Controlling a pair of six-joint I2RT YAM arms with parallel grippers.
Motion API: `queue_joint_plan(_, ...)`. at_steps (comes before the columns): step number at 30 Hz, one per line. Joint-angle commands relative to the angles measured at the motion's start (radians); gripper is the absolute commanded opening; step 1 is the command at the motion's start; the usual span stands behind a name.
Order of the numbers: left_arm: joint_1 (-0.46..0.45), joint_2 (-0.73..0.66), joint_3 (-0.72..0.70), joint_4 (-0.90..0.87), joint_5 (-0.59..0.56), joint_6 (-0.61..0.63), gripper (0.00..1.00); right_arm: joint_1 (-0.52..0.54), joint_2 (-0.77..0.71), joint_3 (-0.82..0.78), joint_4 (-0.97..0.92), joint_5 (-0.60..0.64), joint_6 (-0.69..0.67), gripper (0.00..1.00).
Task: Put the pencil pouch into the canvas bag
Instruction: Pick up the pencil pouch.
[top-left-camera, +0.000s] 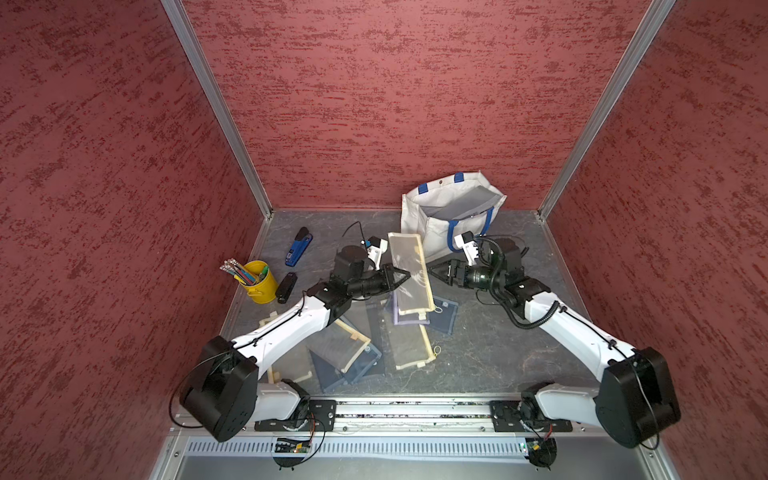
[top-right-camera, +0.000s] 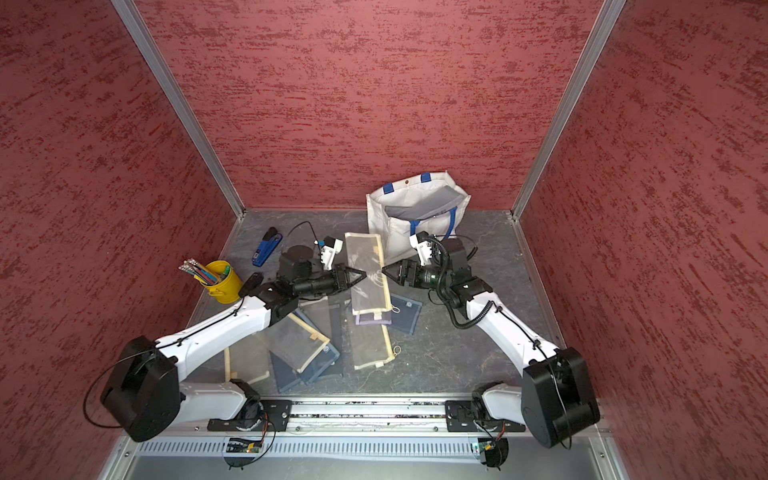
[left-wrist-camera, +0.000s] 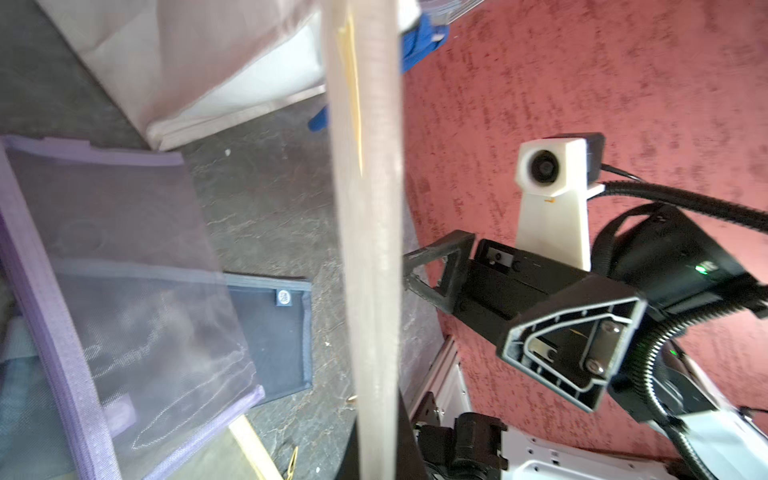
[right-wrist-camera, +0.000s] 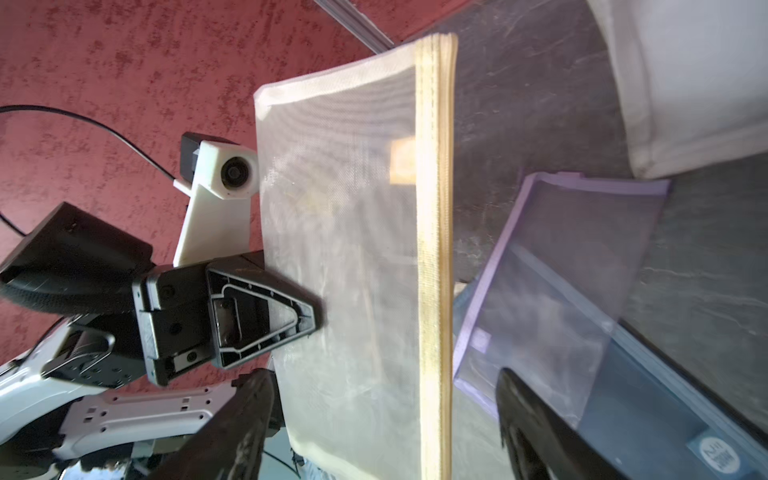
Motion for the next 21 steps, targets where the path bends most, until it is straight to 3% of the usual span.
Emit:
queue_joint_plan(1, 0.035, -0.028, 0.034, 0.051, 0.154, 0.013, 0.0, 0.007, 0.011, 0.058, 0.007, -0.093, 0.008, 0.86)
queue_joint_plan(8, 0.045, -0.003, 0.077, 0.179, 0.279, -0.043, 0.0, 0.021, 0.079, 0.146, 0.071, -0.178, 0.02, 0.85)
queue_joint_plan(12, 0.048, 0.019, 0.086, 0.219, 0.303, -0.062, 0.0, 0.026, 0.095, 0.151, 0.13, -0.195, 0.05, 0.78)
queue_joint_plan(21, 0.101, 0.024, 0.091, 0.175, 0.304, -0.042, 0.0, 0.026, 0.103, 0.189, 0.181, -0.188, 0.081, 0.11)
